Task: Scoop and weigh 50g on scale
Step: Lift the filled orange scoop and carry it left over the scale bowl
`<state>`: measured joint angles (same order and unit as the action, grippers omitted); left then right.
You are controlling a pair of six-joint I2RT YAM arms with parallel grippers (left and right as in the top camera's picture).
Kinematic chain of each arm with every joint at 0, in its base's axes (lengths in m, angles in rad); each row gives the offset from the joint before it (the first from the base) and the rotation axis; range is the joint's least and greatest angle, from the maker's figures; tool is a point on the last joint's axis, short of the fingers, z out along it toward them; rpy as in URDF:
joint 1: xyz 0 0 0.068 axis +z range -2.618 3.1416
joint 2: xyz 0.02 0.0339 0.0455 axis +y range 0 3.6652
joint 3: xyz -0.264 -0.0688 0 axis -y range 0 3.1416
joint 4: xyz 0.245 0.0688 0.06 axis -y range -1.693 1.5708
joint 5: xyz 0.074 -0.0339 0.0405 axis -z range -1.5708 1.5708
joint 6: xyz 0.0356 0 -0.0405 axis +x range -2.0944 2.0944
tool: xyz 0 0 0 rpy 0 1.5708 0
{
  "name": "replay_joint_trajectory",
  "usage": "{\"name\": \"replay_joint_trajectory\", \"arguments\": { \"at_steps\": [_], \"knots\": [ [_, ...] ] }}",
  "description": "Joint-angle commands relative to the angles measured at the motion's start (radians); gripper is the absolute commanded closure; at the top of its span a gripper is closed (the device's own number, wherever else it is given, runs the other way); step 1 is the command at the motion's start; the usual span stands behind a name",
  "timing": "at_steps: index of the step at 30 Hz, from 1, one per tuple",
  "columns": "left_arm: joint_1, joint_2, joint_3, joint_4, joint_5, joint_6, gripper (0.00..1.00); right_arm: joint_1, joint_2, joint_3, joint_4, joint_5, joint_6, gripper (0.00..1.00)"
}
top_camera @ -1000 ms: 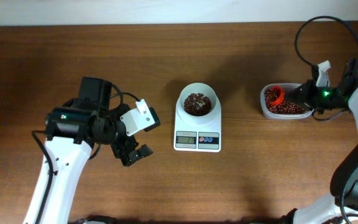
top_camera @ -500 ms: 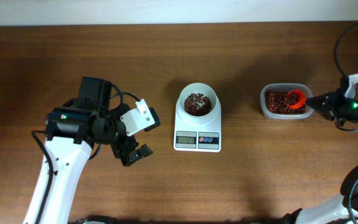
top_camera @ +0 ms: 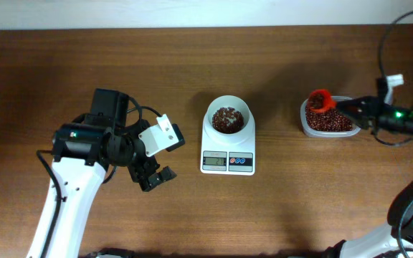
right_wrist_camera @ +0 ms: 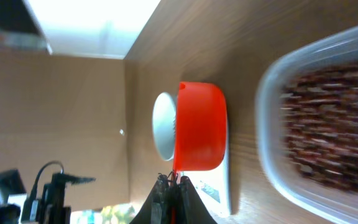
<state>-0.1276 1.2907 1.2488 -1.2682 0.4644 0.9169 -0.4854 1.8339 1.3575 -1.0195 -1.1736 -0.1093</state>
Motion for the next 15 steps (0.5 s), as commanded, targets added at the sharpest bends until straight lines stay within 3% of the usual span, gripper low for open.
{"name": "replay_joint_trajectory", "arguments": {
  "at_steps": [1, 7, 12, 15],
  "knots": [
    [0.004, 0.003, 0.016, -0.001, 0.018, 0.012, 0.01, 0.098, 0.007, 0.000, 0.006, -0.076, -0.014, 0.96],
    [0.004, 0.003, 0.016, -0.001, 0.018, 0.012, 0.01, 0.274, 0.007, 0.000, 0.011, -0.077, -0.002, 0.96],
    [0.004, 0.003, 0.016, -0.001, 0.018, 0.012, 0.01, 0.389, 0.007, 0.000, 0.185, -0.072, 0.153, 0.96],
    [0.004, 0.003, 0.016, -0.001, 0.018, 0.012, 0.01, 0.438, 0.007, 0.000, 0.253, -0.070, 0.156, 0.96]
  ]
}}
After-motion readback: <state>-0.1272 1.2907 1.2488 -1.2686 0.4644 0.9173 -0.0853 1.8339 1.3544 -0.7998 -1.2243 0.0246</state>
